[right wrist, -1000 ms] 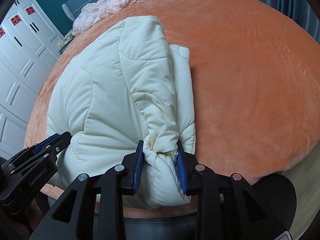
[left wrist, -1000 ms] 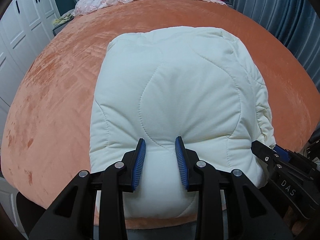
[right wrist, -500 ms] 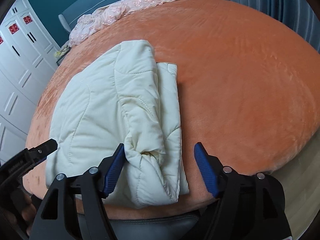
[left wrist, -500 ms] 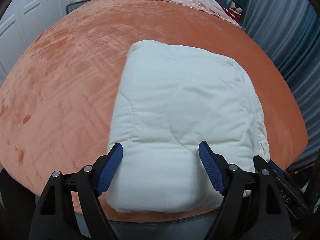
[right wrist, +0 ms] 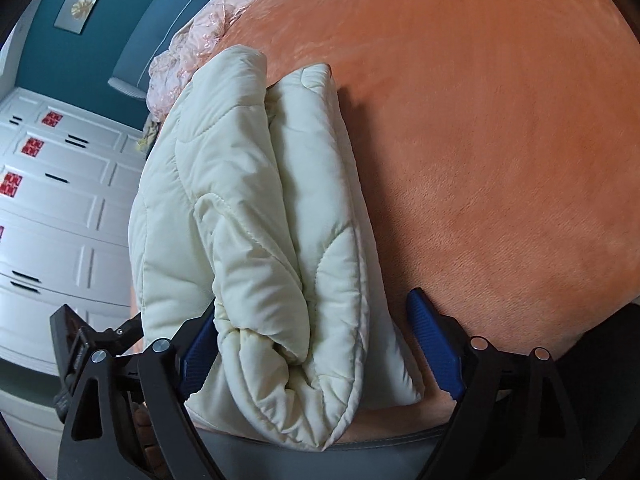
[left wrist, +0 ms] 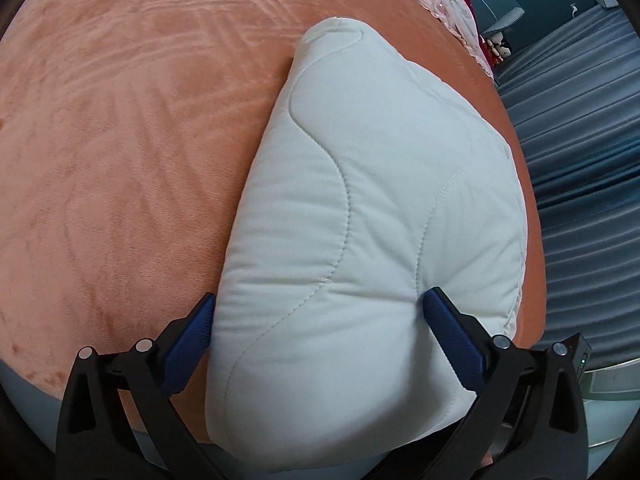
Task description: Fold large clothes
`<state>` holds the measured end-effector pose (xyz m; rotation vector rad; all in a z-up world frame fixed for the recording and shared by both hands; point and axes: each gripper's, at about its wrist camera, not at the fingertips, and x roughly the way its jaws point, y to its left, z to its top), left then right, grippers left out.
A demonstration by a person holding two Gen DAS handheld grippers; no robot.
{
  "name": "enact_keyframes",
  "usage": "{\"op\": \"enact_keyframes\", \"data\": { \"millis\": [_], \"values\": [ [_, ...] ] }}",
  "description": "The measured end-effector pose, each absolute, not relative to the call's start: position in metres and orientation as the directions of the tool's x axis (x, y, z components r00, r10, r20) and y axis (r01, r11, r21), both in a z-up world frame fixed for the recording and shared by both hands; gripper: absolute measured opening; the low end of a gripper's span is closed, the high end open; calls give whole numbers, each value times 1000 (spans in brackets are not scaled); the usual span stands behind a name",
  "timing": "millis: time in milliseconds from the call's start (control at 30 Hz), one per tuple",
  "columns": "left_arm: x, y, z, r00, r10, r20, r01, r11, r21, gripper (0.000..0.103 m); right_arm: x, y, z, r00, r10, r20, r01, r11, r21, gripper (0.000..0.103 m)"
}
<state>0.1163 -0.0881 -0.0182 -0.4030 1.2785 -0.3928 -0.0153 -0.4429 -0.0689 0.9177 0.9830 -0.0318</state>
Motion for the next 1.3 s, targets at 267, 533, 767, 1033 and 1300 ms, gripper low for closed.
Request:
{"op": "enact_keyframes", "data": {
  "millis": [267,533,767,1033,1300],
  "values": [
    [122,-103,-21,266,-475,-839,82,878,-471,98,-11,-439,-71,586,359,-727,415,637,649,88],
    [109,-129,13,346,-380,-858,216,922,-322,90,1,-427,-44,592,330,-735,386,685,618,51],
    [96,-137,59,409,-355,-841,312,920,-236,74,-15,-422,-3,641,258,-722,363,728,582,36],
    [71,-135,116,482,-402,-778,371,899,-234,68,-51,-412,59,725,181,-664,282,802,527,32],
    [45,-128,177,568,-476,-672,437,866,-244,63,-79,-400,123,816,116,-567,207,856,473,31]
  ]
}}
